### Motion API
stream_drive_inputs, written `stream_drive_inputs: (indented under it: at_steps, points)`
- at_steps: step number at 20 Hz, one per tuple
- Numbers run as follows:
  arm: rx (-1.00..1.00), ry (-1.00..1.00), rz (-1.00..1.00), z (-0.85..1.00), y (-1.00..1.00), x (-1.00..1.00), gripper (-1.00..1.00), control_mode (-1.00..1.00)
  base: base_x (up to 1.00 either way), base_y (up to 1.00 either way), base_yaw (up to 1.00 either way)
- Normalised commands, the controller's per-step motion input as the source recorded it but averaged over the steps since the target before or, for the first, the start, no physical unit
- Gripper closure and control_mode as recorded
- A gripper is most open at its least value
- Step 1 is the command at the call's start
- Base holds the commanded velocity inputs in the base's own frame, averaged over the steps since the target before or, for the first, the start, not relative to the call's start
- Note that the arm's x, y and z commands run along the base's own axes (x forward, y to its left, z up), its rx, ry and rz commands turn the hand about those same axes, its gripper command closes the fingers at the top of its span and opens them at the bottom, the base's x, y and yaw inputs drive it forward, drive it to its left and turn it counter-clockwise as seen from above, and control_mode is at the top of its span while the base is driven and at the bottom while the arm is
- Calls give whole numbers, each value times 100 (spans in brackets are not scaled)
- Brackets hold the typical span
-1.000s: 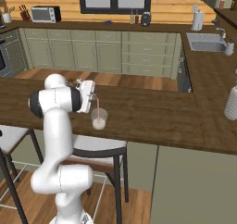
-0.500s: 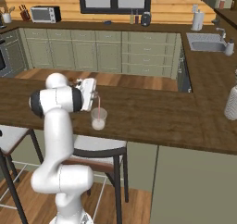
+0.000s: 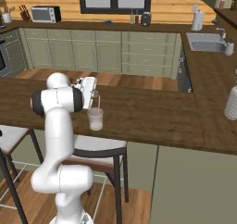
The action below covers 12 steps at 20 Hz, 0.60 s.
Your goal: Take a straw from the drawer in front and place it inside the glass cup on the dining counter.
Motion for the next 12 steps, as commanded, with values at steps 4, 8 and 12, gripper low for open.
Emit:
stream_drive_inputs:
  at_steps: [4, 8, 12]
  points:
    - [1, -8, 0, -11, 1, 3, 100, -100, 0, 0, 0]
    - [2, -3, 0, -22, 8, 8, 100, -100, 0, 0, 0]
    - [2, -1, 0, -22, 11, 2, -100, -100, 0, 0, 0]
